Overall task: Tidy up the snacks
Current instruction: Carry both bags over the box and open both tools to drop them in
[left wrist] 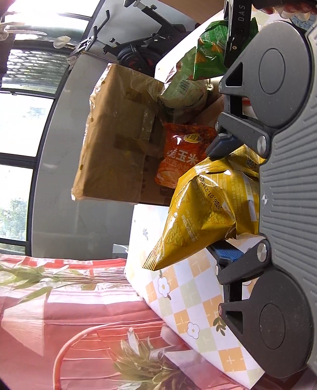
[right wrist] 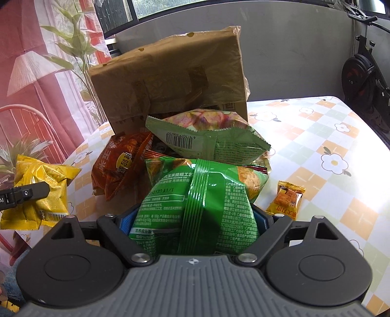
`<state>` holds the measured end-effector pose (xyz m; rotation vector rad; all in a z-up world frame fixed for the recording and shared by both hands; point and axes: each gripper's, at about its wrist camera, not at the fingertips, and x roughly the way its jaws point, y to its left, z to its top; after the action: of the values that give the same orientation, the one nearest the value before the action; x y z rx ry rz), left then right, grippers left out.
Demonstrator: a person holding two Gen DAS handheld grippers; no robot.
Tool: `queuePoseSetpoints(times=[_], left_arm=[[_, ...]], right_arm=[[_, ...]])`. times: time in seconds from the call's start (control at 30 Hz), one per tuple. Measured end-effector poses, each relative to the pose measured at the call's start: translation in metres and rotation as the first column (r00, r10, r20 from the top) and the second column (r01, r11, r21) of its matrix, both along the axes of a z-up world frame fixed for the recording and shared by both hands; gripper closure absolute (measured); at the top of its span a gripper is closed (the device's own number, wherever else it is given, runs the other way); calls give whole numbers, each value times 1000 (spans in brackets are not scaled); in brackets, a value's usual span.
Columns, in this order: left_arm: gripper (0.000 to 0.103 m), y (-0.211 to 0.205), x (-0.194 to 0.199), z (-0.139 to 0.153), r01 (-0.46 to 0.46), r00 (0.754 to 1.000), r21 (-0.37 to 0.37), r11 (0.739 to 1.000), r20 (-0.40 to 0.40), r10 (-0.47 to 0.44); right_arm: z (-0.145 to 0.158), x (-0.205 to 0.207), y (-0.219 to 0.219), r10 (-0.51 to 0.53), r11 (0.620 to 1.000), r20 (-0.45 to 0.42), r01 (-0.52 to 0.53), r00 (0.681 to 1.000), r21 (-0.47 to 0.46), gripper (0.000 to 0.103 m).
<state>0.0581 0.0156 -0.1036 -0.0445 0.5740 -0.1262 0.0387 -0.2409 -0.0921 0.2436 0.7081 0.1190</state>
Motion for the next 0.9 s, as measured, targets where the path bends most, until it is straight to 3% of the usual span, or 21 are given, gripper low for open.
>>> queuePoseSetpoints(times=[0.43,0.67,0.9], left_arm=[[28,9,20,55,-8,983,26,1000,184,3],[28,1,45,72,-22,970,52,998,243,9],[28,-17,72,84,29,958,72,997,284,-49]], right_arm=[[64,16,-5,27,996,207,-8,978,-92,14],[89,48,-17,27,994,290,4,957,-106,14],[106,71,-29,22,995,355,16,934,-103,14]])
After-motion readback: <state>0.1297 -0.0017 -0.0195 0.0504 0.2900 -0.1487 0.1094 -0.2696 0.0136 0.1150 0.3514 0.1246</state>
